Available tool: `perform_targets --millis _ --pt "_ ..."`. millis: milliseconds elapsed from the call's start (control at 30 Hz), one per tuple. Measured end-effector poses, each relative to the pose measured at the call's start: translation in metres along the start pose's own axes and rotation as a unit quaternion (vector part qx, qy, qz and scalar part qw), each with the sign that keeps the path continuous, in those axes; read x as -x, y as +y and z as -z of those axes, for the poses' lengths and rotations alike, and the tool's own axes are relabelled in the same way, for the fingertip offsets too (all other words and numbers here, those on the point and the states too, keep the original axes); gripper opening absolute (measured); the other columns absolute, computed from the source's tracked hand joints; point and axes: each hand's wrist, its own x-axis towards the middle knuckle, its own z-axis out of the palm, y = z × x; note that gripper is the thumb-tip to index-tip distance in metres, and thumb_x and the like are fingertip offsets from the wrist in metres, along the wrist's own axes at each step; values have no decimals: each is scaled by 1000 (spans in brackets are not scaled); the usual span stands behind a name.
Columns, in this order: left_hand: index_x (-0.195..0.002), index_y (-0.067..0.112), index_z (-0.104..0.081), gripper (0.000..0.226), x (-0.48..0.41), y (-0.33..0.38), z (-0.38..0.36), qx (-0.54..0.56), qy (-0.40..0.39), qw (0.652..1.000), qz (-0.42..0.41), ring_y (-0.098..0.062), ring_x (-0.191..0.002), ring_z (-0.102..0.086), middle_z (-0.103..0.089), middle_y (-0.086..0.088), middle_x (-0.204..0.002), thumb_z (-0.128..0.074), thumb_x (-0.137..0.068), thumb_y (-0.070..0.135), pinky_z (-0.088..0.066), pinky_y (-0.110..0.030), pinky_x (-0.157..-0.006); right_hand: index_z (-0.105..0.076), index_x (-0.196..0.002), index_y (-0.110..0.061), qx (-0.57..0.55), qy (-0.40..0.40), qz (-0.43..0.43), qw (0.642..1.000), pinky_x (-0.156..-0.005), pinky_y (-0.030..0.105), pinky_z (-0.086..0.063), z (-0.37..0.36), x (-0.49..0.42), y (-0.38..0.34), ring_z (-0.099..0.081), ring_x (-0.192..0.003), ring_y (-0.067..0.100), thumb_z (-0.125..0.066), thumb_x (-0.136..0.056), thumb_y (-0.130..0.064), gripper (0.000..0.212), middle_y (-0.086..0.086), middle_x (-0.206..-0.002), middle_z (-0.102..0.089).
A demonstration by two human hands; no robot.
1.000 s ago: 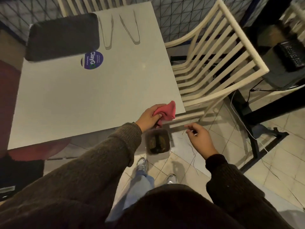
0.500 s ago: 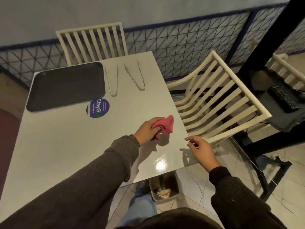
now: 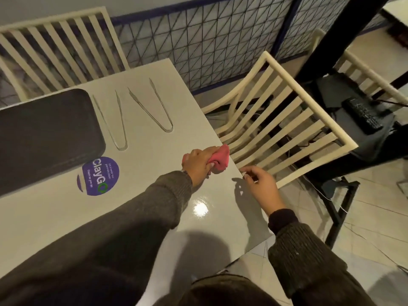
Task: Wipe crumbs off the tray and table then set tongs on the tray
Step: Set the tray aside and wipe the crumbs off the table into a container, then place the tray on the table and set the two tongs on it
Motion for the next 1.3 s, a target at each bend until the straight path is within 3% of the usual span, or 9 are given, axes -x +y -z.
perform_targets --millis 233,400,567,733,867,933,1033,1100,1300 --pt "-155 27 -23 65 17 4 -15 -91 -51 994 16 -31 -144 -28 -24 5 -163 -50 -96 34 -25 -45 -114 -64 -102 -15 14 -25 -10 1000 -61 7 -39 -4 18 15 -51 -71 -25 -48 -93 -2 23 -22 -82 -56" --pt "-144 23 -45 57 83 -7 10 90 32 995 41 -38 -118 -54 -50 -5 -144 -45 -90 40 -46 -50 -102 -64 -106 -10 -20 -50 35 998 -55 0 -39 -5 44 0 -51 -65 -27 -45 -95 -2 23 -2 -88 -58" --pt "-132 6 -60 35 193 -29 26 227 154 951 146 -32 -128 -55 -57 -16 -138 -54 -98 13 -43 -47 -111 -65 -102 -19 -2 -131 119 984 -59 8 -43 -32 70 -23 -61 -74 -6 -50 -93 -7 21 4 -96 -64" --pt "-130 4 -61 32 278 -53 58 262 211 918 212 -14 -116 -53 -57 -14 -136 -48 -101 9 -43 7 -73 -65 -96 -30 41 -195 197 960 -77 28 -49 -61 85 -63 -62 -84 12 -54 -90 -12 22 -2 -99 -67" --pt "-130 7 -62 31 317 -83 86 273 266 892 241 -18 -118 -55 -58 -13 -137 -47 -102 11 -36 11 -64 -67 -98 -26 64 -208 230 949 -76 30 -50 -91 88 -104 -62 -81 14 -55 -89 -11 21 -6 -101 -68" --pt "-129 7 -62 31 330 -102 100 285 288 879 253 -21 -124 -54 -59 -11 -136 -46 -102 11 -38 6 -78 -66 -99 -28 85 -212 243 943 -77 33 -51 -109 84 -128 -61 -80 12 -54 -90 -13 21 -6 -102 -67" --pt "-123 15 -65 28 343 -138 119 321 302 858 262 -21 -128 -52 -59 -5 -133 -46 -102 14 -41 -31 -112 -66 -103 -25 108 -213 255 937 -75 29 -45 -137 73 -165 -58 -78 8 -51 -91 -15 22 -4 -102 -65" --pt "-108 28 -66 23 346 -164 134 333 309 849 270 -24 -129 -52 -60 1 -125 -48 -102 15 -43 -46 -111 -66 -105 -23 113 -204 257 938 -75 26 -41 -159 63 -186 -56 -78 8 -51 -92 -13 23 -2 -104 -65" --pt "-96 41 -61 29 332 -241 182 336 285 860 259 -22 -123 -57 -63 9 -115 -48 -102 16 -42 -42 -112 -65 -108 -19 130 -175 214 952 -77 24 -42 -221 32 -229 -58 -85 18 -51 -94 -15 20 2 -112 -66"
